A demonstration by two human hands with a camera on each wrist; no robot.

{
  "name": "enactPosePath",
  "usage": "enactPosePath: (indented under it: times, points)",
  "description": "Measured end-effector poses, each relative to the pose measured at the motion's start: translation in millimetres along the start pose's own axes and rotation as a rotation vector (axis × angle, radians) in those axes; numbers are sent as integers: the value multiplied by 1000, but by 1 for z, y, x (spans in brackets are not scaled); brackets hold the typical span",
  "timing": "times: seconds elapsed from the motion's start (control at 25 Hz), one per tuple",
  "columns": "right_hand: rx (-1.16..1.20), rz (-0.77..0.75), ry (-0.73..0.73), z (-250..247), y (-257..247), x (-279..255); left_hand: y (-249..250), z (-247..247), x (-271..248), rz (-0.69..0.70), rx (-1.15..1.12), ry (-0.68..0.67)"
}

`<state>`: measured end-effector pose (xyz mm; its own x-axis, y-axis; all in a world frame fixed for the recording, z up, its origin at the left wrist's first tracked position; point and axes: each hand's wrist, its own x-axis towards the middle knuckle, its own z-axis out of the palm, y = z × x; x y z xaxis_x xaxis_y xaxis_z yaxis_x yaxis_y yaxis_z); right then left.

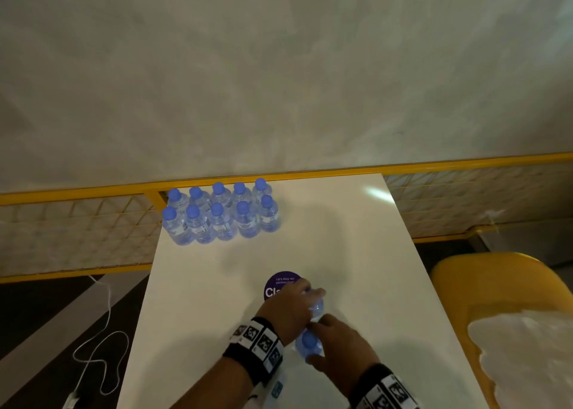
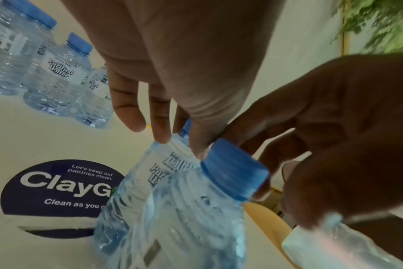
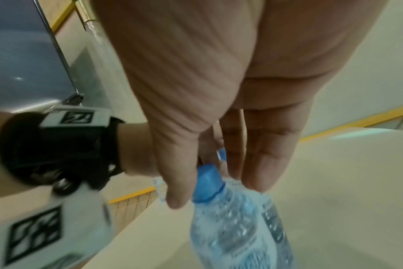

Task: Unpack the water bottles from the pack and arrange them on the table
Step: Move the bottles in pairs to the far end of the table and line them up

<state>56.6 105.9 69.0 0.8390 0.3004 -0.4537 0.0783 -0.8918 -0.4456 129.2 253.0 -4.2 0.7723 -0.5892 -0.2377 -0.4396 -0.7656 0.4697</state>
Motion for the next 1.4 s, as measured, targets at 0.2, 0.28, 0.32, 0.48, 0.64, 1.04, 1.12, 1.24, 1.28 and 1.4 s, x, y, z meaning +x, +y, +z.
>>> enactPosePath:
  times: [0.2, 0.28, 0.32, 0.48, 0.64, 1.04, 1.12, 1.24, 1.28, 1.4]
  points:
    - [-140, -38, -13, 27, 1, 11, -2, -38, 28, -10, -10, -47]
    - [-129, -55, -12, 30, 7, 9, -8, -65, 44, -21, 9, 18]
    - [-113, -55, 1, 31, 11, 8, -13, -82, 56, -32, 28, 58]
    - [-49, -79, -7, 28, 21, -1, -36, -149, 114, -115, 240, 194]
    - [-23, -48, -15, 21, 22, -7, -59, -176, 163, -247, 367, 216]
    - [-74, -73, -103, 20, 31, 1, -111, -157, 213, -431, 518, 101]
    - [-85, -86, -108, 21, 29, 4, -111, -160, 211, -421, 523, 100]
    - [-90, -90, -75, 16, 28, 8, -106, -165, 203, -421, 451, 106]
    - [-33, -78, -46, 10, 29, 10, -102, -169, 194, -418, 408, 151]
    - [116, -69, 94, -16, 37, 25, -87, -164, 151, -362, 285, 365]
